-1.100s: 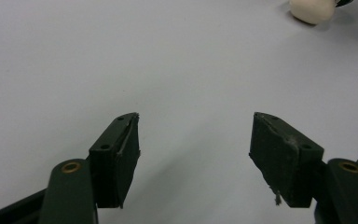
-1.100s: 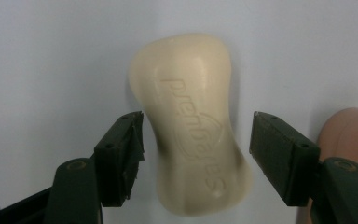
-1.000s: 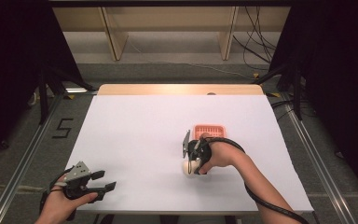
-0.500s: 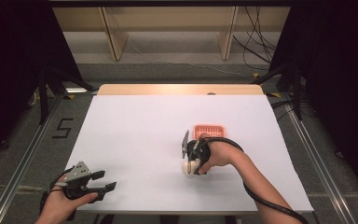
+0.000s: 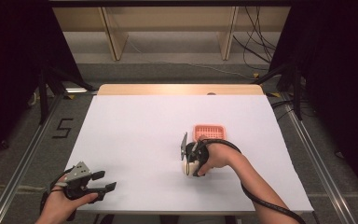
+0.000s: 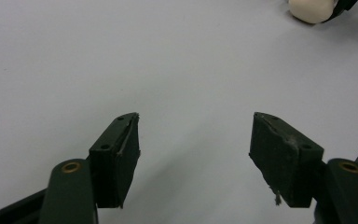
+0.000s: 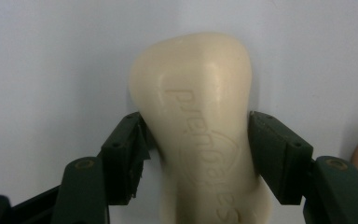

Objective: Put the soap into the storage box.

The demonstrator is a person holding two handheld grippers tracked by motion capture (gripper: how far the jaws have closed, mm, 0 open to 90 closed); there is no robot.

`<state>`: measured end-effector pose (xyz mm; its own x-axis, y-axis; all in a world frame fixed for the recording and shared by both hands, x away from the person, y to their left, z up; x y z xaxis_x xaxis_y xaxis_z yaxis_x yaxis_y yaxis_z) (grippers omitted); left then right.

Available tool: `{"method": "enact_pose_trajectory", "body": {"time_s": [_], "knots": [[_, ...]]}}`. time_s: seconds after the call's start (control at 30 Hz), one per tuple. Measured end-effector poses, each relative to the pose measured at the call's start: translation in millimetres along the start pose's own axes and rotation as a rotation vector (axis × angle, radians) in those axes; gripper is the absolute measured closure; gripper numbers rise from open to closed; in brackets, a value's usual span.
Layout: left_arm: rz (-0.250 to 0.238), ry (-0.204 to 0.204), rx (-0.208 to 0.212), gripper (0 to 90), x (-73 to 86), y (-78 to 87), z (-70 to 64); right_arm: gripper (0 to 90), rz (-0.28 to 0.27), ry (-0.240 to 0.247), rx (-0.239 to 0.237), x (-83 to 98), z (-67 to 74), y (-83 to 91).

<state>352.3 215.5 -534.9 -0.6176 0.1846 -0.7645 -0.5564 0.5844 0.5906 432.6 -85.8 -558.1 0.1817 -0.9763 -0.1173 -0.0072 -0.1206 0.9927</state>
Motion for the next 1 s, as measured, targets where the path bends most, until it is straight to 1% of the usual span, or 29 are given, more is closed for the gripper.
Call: {"method": "enact_pose_trajectory", "body": {"time_s": [0.03,0.07,0.1,0.2,0.27,0.3,0.33,0.37,0.4,0.43,0.47,0.5,0.53,0.57,0.6,0.63,0.7,0.77,0.83,0.87,0.9,0.93,0.97,1.0], "knots": [[-0.001,-0.001,0.000,32.6,-0.2,0.0,-0.1,40.6,0.003,-0.015,-0.001,0.1,0.5,0.4],[0.002,-0.003,0.000,32.6,0.0,0.3,-0.1,40.8,0.025,-0.048,-0.011,2.1,3.0,1.6],[0.004,-0.001,-0.002,32.6,0.0,0.4,-0.2,41.2,0.022,-0.041,-0.008,1.8,2.2,1.7],[-0.001,-0.001,0.000,32.6,-0.3,0.2,0.0,43.1,0.030,-0.043,-0.003,2.2,1.5,2.1],[0.003,0.000,-0.002,32.6,0.0,0.6,-0.1,44.8,0.020,-0.020,-0.004,1.2,-0.9,1.2],[0.009,-0.001,-0.002,32.6,0.4,1.1,-0.2,45.6,0.029,-0.035,-0.003,1.9,-0.2,1.8],[0.008,-0.001,-0.002,32.6,0.4,1.0,-0.2,46.9,0.014,-0.020,0.004,0.3,-2.0,1.0],[0.008,-0.001,-0.002,32.6,0.4,1.0,-0.2,48.1,0.011,-0.025,0.005,-0.2,-1.8,1.0],[0.006,-0.001,-0.002,32.6,0.4,0.7,-0.2,49.1,0.030,-0.061,-0.005,1.5,0.9,2.3],[0.008,-0.001,-0.002,32.6,0.5,0.6,-0.1,49.4,0.024,-0.056,-0.003,1.5,-0.2,2.1],[0.014,-0.008,-0.004,32.6,0.9,0.7,0.7,49.4,0.019,-0.029,0.010,1.7,-2.7,1.6],[0.013,-0.008,-0.004,32.6,0.7,0.7,0.8,49.5,0.012,-0.019,0.012,0.7,-3.5,1.6],[0.011,-0.003,-0.002,32.6,0.6,0.7,0.1,49.6,0.000,-0.004,0.016,-0.7,-4.5,1.1],[0.009,-0.001,-0.002,32.6,0.4,0.8,-0.1,49.6,0.000,0.000,0.016,-0.6,-4.8,1.1],[0.006,-0.002,-0.002,32.6,0.3,0.6,0.0,49.7,0.024,-0.051,0.010,1.2,-1.2,2.3],[0.006,-0.002,-0.003,32.6,0.4,0.6,0.0,49.7,0.033,-0.067,0.002,1.6,0.2,2.6],[0.015,-0.006,0.000,32.6,1.1,0.9,0.0,49.8,0.039,-0.067,0.003,1.5,0.0,2.7],[0.006,-0.003,0.000,32.6,0.5,0.4,-0.2,49.8,0.038,-0.068,0.004,1.4,0.1,2.7],[0.010,-0.001,-0.002,32.6,1.0,0.8,0.1,49.9,0.032,-0.081,0.008,1.7,0.1,2.8],[-0.003,-0.002,-0.009,32.6,0.3,-0.2,0.9,49.9,0.028,-0.098,0.003,2.0,0.9,2.8],[-0.001,-0.002,-0.008,32.6,0.5,-0.2,0.8,49.9,0.028,-0.153,-0.010,2.3,5.0,3.8],[0.003,-0.003,-0.005,32.6,0.7,0.0,0.6,50.0,0.007,-0.073,0.004,2.3,-3.1,3.1],[0.011,-0.006,-0.004,32.6,1.2,0.4,0.5,50.0,0.008,-0.110,0.012,2.8,-1.7,4.3],[0.001,0.001,-0.007,32.6,0.6,-0.4,-0.1,50.0,0.007,-0.109,0.011,3.7,-2.6,4.9]]}}
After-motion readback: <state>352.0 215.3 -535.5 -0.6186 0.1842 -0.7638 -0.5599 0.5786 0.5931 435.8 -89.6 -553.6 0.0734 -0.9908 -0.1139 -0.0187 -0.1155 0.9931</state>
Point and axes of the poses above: each handheld gripper's, and its own axes: y roughly backward along the jaws, x roughly out of its underside, z roughly to its left, the point moved 10 cm from there along -y, roughly forward along the jaws, and after that the axes turned 9 degrees about y, right-handed, at the moved point
